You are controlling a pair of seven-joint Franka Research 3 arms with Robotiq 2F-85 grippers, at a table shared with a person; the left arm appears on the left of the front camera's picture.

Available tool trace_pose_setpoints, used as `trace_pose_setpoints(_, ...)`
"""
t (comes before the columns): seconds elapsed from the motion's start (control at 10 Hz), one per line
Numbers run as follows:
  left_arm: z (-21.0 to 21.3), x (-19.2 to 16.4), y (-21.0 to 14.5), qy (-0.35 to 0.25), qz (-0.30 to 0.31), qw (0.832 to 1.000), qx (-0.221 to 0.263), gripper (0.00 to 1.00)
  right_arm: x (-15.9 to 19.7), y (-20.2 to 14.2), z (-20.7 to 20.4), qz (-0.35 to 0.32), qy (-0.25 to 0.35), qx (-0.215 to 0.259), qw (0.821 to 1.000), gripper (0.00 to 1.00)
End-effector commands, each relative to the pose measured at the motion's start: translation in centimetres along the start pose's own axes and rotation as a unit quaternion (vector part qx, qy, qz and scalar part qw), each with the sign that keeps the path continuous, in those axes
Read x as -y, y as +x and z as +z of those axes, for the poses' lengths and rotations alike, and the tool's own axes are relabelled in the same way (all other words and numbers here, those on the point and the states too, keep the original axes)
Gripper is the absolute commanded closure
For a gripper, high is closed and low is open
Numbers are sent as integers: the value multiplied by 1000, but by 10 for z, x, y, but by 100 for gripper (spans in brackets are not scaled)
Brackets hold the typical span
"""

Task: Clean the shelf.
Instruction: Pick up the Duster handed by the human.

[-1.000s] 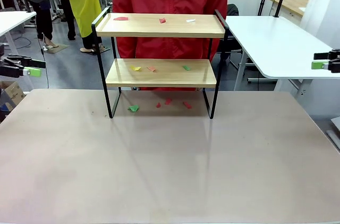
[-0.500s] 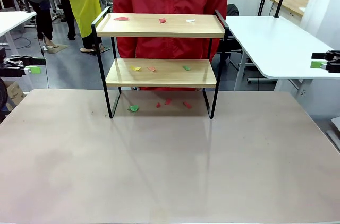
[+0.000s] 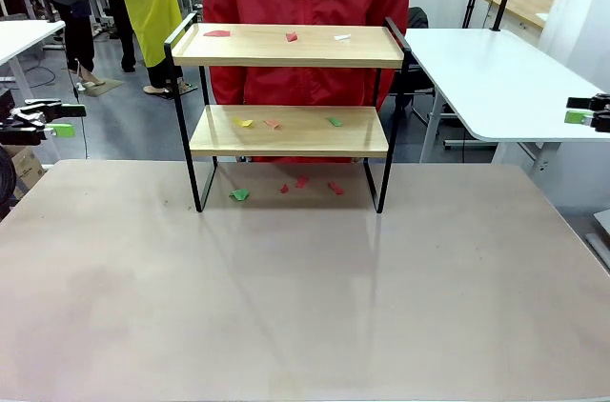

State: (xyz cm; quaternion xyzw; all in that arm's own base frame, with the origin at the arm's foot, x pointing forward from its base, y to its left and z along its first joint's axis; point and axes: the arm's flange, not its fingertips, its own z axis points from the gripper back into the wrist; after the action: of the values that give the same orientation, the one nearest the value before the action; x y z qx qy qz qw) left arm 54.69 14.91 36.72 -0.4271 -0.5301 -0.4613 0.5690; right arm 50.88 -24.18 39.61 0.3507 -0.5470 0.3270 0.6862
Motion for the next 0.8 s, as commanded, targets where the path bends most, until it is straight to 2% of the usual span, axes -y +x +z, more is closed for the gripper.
trace_pose_setpoints(0.0, 2, -2, 4, -5, -8, 1000, 17, 0, 5, 4, -3, 6, 2, 18, 1000, 0)
trace_pose_setpoints(0.1, 3, -2, 4, 0, -7, 1000, 18, 0, 6, 4, -3, 7, -2, 21, 1000, 0)
trace_pose_setpoints(0.2, 3, -6, 5, 33, 13, 999, 14, 0, 8, 5, -3, 0, -8, 12, 1000, 0)
trace_pose_setpoints(0.3, 1, 1, 1, -2, -1, 1000, 4, 0, 0, 1, 0, 0, 1, 2, 1000, 0)
trace_pose_setpoints(0.7, 1, 1, 1, -2, -1, 1000, 4, 0, 0, 1, 0, 0, 1, 2, 1000, 0)
